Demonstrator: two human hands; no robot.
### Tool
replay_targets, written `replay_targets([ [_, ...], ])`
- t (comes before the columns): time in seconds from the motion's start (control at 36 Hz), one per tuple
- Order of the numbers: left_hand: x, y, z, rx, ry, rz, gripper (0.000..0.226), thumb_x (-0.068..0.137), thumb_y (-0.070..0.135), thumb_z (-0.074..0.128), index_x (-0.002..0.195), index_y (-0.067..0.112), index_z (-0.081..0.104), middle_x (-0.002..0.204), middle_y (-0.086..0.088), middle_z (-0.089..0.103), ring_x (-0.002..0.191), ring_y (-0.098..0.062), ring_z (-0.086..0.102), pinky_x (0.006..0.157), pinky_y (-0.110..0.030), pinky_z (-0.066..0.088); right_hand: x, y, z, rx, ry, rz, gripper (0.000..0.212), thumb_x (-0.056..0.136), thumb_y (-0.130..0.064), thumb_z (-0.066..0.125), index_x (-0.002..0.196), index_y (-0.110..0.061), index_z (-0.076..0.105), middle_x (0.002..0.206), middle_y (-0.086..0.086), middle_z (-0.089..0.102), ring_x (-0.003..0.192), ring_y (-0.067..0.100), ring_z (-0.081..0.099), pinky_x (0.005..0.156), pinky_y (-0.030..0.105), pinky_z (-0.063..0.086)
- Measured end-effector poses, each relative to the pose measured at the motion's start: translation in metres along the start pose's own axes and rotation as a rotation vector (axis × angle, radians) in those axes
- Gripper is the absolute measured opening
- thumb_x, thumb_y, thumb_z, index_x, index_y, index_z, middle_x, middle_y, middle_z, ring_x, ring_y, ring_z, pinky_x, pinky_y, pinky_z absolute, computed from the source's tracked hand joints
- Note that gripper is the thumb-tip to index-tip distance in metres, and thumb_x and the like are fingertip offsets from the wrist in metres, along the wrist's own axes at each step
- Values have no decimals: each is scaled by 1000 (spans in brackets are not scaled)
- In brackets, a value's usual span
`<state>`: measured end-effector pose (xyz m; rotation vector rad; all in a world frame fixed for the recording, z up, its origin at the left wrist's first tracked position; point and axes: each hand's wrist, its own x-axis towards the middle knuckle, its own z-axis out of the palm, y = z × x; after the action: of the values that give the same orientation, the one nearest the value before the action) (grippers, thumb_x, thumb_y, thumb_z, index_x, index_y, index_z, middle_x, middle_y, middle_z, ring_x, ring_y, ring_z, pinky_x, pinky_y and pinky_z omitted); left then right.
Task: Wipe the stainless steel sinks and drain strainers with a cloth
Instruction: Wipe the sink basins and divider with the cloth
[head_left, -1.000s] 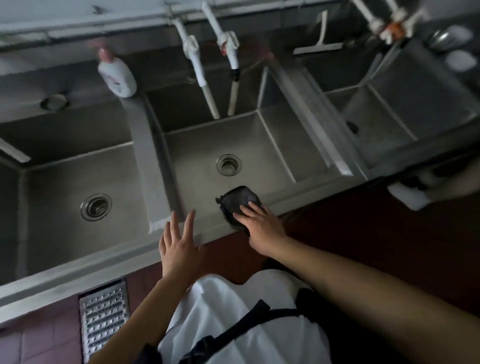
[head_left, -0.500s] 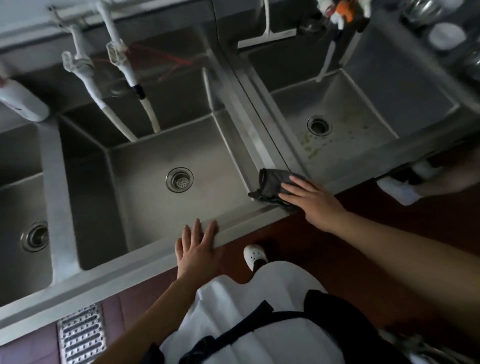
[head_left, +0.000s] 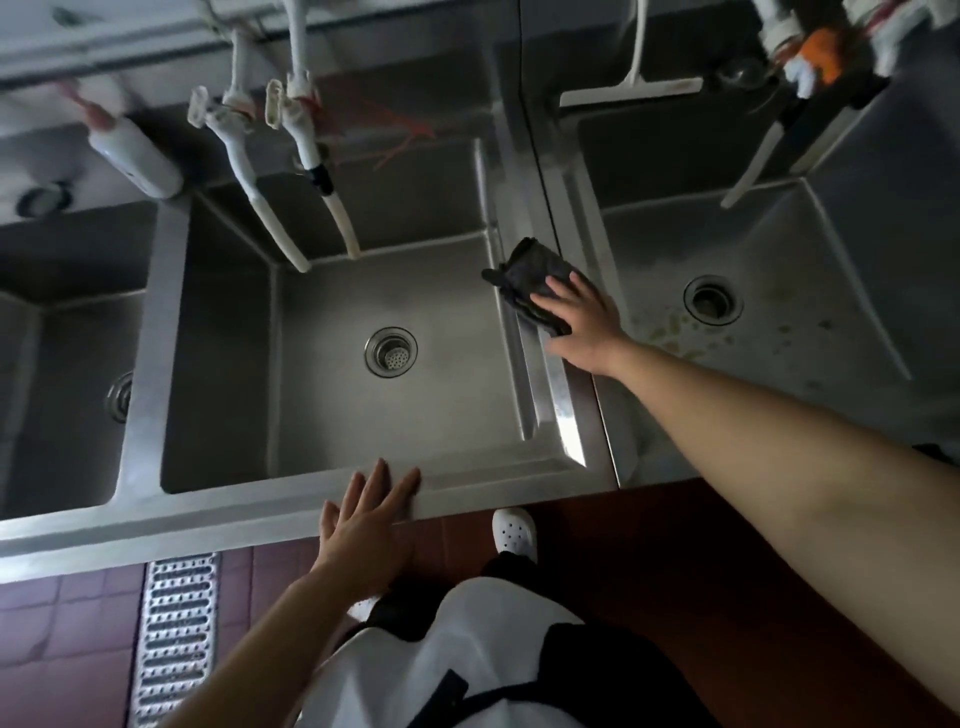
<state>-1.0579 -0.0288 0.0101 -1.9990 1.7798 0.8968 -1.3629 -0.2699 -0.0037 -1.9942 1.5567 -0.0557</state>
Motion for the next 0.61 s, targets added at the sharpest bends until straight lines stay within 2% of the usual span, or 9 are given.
replay_targets([
  [0.06,-6,1,3,17,0,0,86,90,45,54,146,60,-9,164,10,-18,151,-21,-15,121,-56,1,3,0,6,-83,5,6,80,80,-53,58,153,-44,25,166,-12,5,152,12,-10,119,43,-3],
  [0.14,-12,-1,6,27,22,8,88,89,45,53,146,59,-11,164,10,-17,152,-20,-14,121,-54,2,-4,-1,18,-197,79,3,73,91,-50,53,154,-42,19,167,-10,1,153,15,-11,119,46,-4],
  [0.22,-12,-1,7,-3,55,-4,85,88,43,54,148,59,-5,165,11,-11,152,-19,-10,121,-52,3,-17,-10,27,-204,187,16,68,93,-35,53,155,-35,25,167,-6,9,154,19,-1,121,48,2],
  [0.33,-12,1,7,-19,77,-13,78,92,43,53,148,59,1,165,10,-6,152,-19,-7,120,-52,2,-50,-21,43,-177,290,48,64,92,-28,53,153,-31,32,165,-1,20,153,24,10,120,50,8],
  [0.42,-11,1,4,-10,60,-11,78,91,45,53,149,58,2,165,9,-4,152,-19,-4,120,-53,4,-82,-31,59,-163,322,99,65,89,-23,56,151,-27,39,164,1,24,153,26,13,119,52,10],
  [0.53,-8,4,-6,32,34,5,78,87,52,55,149,55,8,165,6,4,151,-25,7,117,-54,15,-125,-40,80,-141,329,143,65,85,-17,63,147,-23,46,162,2,30,152,28,18,116,56,15],
  [0.61,-3,3,-18,125,-33,50,76,88,62,49,151,53,7,164,3,6,149,-31,13,117,-58,12,-154,-42,91,-119,312,164,63,85,-12,63,145,-24,47,161,0,32,152,24,17,118,54,15],
])
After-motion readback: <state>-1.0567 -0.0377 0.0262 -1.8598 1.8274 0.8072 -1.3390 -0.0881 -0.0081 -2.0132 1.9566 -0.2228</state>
